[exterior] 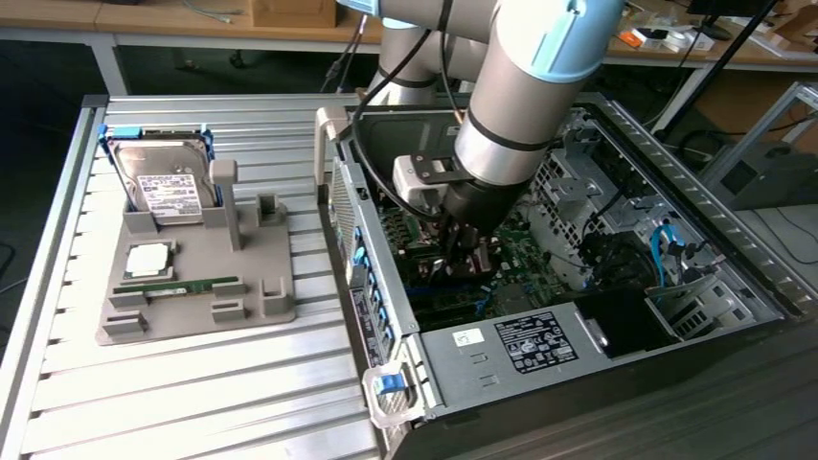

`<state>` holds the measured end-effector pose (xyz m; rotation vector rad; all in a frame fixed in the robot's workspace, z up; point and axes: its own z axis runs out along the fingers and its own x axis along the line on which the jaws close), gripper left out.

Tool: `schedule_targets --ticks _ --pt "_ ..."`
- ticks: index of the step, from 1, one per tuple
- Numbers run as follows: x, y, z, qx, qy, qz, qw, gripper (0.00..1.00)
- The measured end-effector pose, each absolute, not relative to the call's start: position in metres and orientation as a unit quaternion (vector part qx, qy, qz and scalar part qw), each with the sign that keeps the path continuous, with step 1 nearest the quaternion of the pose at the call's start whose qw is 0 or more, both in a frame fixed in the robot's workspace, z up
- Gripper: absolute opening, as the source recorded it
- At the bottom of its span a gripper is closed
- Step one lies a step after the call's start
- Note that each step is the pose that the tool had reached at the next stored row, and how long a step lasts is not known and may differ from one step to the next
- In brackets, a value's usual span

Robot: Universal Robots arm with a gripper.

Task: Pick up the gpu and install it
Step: 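Insert the gpu into the slot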

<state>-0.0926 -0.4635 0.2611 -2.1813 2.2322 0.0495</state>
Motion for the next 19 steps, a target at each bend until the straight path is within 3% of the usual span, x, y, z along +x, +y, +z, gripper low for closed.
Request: schedule_targets --ticks 11,19 --pt "-0.0925 -0.4635 0.2580 -0.699 0.715 0.015 0.009 0.27" --pt "-0.0925 -0.4621 0.2581 -0.699 0.715 -0.001 -0.006 0.27"
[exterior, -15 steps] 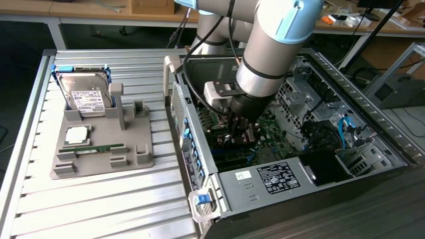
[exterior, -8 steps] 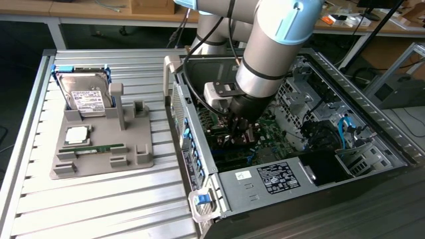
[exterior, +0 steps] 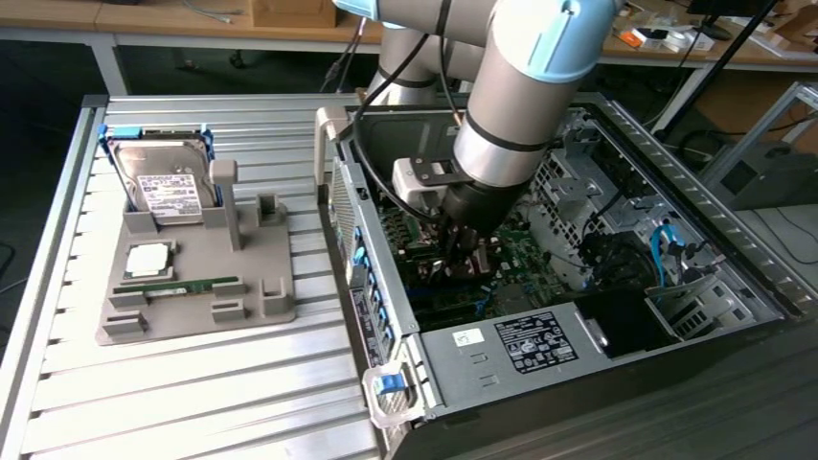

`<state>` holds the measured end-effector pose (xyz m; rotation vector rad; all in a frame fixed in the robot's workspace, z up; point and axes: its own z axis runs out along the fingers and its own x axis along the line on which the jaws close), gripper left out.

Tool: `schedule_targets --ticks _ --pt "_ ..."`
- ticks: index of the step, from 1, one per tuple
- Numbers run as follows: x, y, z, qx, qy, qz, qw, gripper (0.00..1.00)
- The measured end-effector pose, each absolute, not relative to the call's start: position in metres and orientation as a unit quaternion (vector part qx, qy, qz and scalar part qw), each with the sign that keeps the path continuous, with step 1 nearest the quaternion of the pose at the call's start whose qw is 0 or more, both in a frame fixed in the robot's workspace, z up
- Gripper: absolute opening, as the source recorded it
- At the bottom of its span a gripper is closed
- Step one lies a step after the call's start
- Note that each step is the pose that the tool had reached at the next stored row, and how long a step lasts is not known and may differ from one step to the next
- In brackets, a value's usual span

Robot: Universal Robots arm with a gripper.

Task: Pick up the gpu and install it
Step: 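Insert the gpu into the slot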

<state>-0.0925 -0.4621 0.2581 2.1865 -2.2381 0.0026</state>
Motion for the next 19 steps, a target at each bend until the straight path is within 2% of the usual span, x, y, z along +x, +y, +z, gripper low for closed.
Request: schedule_targets --ticks 3,19 --pt "-0.0924 -0.4593 0.2582 0.699 -0.715 0.009 0.014 0.27" --pt "-0.0920 -0.4565 0.2560 0.699 -0.715 0.005 0.011 0.27"
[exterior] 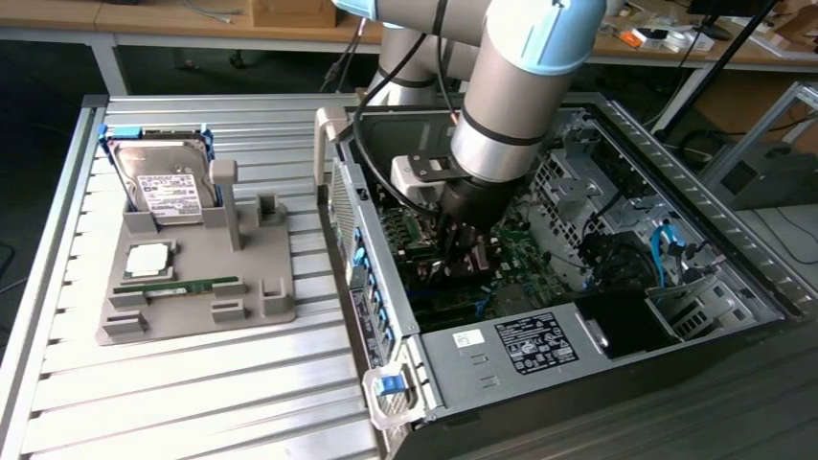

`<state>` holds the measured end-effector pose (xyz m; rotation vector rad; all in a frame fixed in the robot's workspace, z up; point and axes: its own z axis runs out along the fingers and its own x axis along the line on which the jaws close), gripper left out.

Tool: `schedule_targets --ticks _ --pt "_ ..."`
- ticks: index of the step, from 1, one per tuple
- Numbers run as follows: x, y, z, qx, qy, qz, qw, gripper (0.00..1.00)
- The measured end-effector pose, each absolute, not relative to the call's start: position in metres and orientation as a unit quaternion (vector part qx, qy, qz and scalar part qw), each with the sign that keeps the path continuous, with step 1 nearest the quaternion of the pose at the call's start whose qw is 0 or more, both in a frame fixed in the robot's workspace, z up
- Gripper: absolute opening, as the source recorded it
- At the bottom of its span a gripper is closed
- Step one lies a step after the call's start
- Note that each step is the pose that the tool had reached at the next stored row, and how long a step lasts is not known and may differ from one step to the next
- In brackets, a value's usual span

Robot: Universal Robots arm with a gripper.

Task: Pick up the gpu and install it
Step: 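Insert the gpu into the slot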

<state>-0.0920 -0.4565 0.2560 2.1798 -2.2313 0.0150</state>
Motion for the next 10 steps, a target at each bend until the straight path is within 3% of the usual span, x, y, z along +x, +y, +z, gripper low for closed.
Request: schedule_targets --ticks 10 --pt "-0.0918 -0.4564 0.2556 0.699 -0.715 0.005 0.011 0.28"
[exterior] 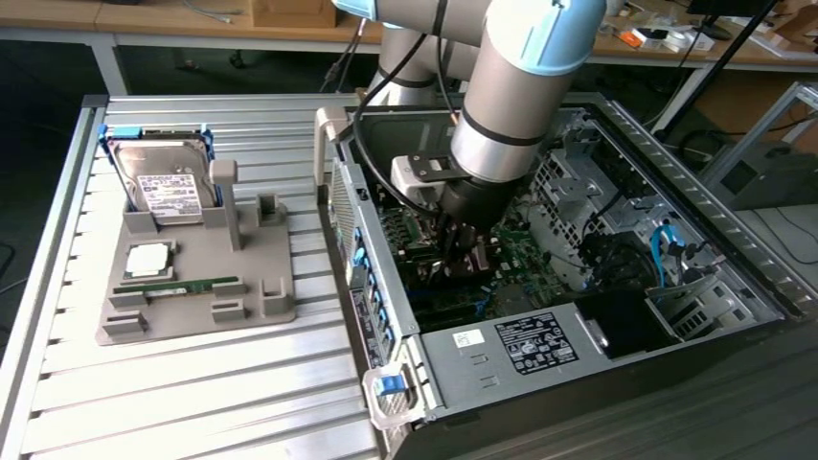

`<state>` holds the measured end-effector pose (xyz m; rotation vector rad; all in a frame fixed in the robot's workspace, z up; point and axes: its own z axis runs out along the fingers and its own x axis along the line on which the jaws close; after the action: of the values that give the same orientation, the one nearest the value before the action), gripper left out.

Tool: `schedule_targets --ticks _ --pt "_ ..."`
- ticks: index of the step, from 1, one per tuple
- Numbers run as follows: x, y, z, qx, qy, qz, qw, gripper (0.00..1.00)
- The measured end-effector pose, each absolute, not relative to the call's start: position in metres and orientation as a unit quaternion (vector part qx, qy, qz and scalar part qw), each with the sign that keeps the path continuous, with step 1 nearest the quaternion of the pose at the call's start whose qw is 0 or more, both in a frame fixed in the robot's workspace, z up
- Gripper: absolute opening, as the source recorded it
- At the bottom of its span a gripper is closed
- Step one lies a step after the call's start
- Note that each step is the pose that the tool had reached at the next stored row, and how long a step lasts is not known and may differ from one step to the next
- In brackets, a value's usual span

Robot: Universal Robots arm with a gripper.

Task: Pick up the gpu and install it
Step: 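Insert the gpu into the slot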

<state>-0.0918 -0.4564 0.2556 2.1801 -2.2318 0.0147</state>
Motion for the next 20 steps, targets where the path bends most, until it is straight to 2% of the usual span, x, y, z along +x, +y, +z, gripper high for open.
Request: schedule_targets --ticks 1,3,8,16,18,20 --pt "-0.092 -0.456 0.256 0.699 -0.715 0.005 0.011 0.28" --pt "-0.092 -0.456 0.256 0.699 -0.715 0.005 0.011 0.40" --pt "-0.092 -0.456 0.259 0.699 -0.715 0.005 0.011 0.40" --pt "-0.092 -0.453 0.293 0.699 -0.715 0.005 0.011 0.40" --pt "-0.092 -0.451 0.297 0.699 -0.715 0.005 0.011 0.39" --pt "-0.091 -0.450 0.298 0.700 -0.714 0.005 0.011 0.26"
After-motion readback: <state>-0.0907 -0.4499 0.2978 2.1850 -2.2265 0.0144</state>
